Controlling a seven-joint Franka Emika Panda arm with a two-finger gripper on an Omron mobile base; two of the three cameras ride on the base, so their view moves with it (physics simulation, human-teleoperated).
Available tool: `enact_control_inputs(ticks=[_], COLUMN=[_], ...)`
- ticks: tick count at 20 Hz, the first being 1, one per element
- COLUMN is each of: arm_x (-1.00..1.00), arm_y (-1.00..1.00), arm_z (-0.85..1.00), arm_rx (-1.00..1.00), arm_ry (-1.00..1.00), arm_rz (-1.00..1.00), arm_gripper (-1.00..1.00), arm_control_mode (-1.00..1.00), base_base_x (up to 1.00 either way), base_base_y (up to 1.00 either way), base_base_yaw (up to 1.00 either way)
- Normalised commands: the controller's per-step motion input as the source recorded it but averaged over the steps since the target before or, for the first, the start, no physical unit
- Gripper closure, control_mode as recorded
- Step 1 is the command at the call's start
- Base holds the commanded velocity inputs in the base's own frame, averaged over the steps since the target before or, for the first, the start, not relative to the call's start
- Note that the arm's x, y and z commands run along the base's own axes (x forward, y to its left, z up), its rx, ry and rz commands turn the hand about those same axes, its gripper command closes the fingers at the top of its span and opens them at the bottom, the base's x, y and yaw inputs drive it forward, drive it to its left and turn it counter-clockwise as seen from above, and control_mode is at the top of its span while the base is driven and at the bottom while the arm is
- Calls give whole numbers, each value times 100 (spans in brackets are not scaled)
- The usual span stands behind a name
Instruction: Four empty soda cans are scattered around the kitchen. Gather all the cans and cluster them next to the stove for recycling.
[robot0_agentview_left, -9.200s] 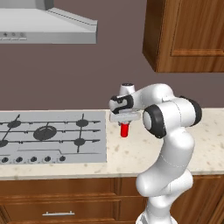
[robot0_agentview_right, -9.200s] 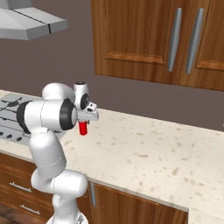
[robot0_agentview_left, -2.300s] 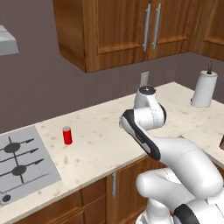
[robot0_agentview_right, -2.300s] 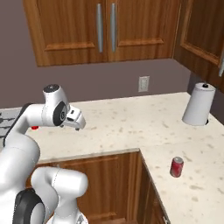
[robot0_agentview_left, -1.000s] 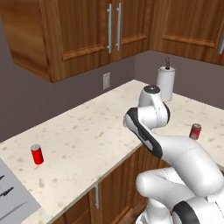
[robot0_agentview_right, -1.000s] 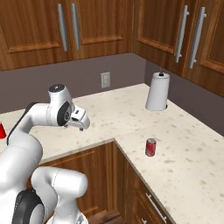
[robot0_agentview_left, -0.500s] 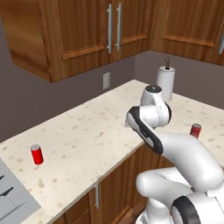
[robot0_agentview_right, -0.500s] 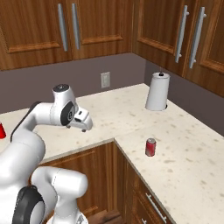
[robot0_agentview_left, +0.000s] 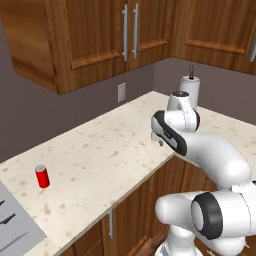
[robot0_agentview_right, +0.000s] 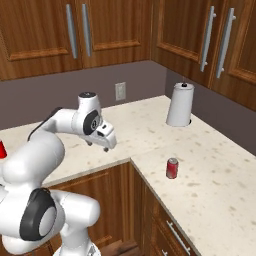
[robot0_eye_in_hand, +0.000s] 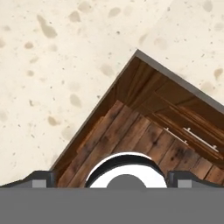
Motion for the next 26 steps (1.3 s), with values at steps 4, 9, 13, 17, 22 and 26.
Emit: enact_control_inputs(ticks=[4, 9, 13, 17, 22, 26], arm_x=[9, 0, 6, 15, 9, 5], arm_y=[-45, -36, -12, -25, -36, -33], arm_z=[0, 0, -8, -23, -9, 0], arm_rx=[5, 4, 0, -3, -1, 0], arm_ry=[7, 1, 3, 5, 2, 1], arm_rz=[-11, -9, -8, -11, -9, -7], arm_gripper=[-100, -100, -100, -100, -100, -100], arm_control_mode=[-100, -100, -100, -100, -100, -100], base_base_x=[0, 0, 0, 0, 0, 0], base_base_y=[0, 0, 0, 0, 0, 0], base_base_yaw=[0, 0, 0, 0, 0, 0])
